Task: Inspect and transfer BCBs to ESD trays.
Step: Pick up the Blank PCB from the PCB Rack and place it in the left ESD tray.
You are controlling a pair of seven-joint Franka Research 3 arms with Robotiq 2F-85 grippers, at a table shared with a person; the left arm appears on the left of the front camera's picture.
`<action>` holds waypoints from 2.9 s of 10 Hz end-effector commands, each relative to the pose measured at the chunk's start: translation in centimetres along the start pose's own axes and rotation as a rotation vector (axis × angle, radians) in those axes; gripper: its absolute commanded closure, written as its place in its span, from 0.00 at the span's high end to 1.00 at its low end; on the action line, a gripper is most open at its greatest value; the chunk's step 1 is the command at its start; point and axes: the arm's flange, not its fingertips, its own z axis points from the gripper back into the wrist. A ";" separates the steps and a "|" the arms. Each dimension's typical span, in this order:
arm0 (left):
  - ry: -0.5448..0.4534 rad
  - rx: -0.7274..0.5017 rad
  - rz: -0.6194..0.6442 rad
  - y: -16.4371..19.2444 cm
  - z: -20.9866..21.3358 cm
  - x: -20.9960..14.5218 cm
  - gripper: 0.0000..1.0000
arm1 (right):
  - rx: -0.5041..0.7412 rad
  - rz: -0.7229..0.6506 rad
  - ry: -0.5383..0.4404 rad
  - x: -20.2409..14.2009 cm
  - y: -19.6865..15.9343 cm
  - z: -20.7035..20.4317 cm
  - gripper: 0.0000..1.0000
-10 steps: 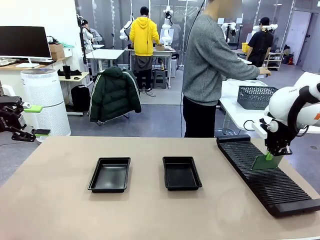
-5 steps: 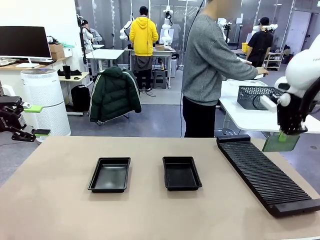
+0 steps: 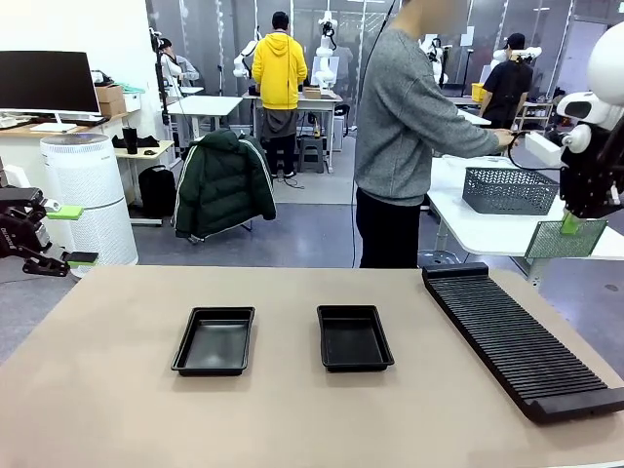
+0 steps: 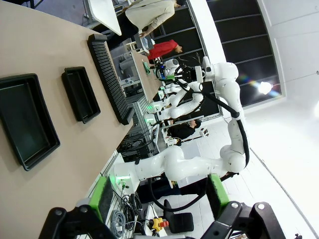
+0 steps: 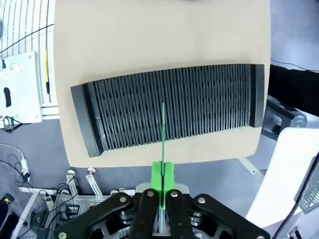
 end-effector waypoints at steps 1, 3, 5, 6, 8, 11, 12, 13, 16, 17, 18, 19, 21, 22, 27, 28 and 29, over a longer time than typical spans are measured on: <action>0.000 -0.001 0.000 -0.1 0.0 0.0 1.00 | 0.012 -0.026 0.025 0.1 0.0 1.9 0.02; 0.000 -0.001 0.000 -0.1 0.0 0.0 1.00 | -0.007 -0.029 0.017 -0.2 0.3 3.6 0.02; 0.000 -0.001 0.000 -0.1 0.0 0.0 1.00 | -0.012 -0.033 0.013 -0.5 0.5 4.1 0.02; 0.000 -0.001 0.000 -0.1 0.0 0.0 1.00 | -0.018 -0.042 0.012 -0.8 0.5 4.1 0.02; 0.000 -0.001 0.000 -0.1 0.0 0.0 1.00 | -0.025 -0.008 -0.002 -0.4 0.3 4.1 0.02; 0.000 -0.001 0.000 -0.1 0.0 0.0 1.00 | -0.025 -0.008 -0.002 -0.4 0.3 4.1 0.02; 0.000 -0.001 0.000 -0.1 0.0 0.0 1.00 | -0.025 -0.008 -0.002 -0.4 0.3 4.1 0.02; 0.000 -0.001 0.000 -0.1 0.0 0.0 1.00 | -0.025 -0.008 -0.002 -0.4 0.3 4.1 0.02; 0.000 -0.001 0.000 -0.1 0.0 0.0 1.00 | -0.025 -0.008 -0.002 -0.4 0.3 4.1 0.02; 0.000 -0.001 0.000 -0.1 0.0 0.0 1.00 | -0.025 -0.008 -0.002 -0.4 0.3 4.1 0.02; 0.000 -0.001 0.000 -0.1 0.0 0.0 1.00 | -0.025 -0.008 -0.002 -0.4 0.3 4.1 0.02; 0.000 -0.001 0.000 -0.1 0.0 0.0 1.00 | -0.027 -0.008 -0.006 -0.5 0.3 4.2 0.02; 0.000 -0.001 0.000 -0.1 0.0 0.0 1.00 | -0.020 -0.048 0.004 0.6 0.5 4.5 0.02; 0.000 -0.001 0.000 -0.1 0.0 0.0 1.00 | -0.012 -0.072 -0.006 1.0 0.5 4.5 0.02; 0.000 -0.001 0.000 -0.1 0.0 0.0 1.00 | 0.041 -0.270 -0.019 3.9 1.0 4.3 0.02; 0.000 -0.001 0.000 -0.1 0.0 0.0 1.00 | 0.060 -0.316 -0.029 5.3 1.2 4.0 0.02; 0.000 -0.001 0.000 -0.1 0.0 0.0 1.00 | 0.069 -0.367 -0.042 6.6 1.3 3.8 0.02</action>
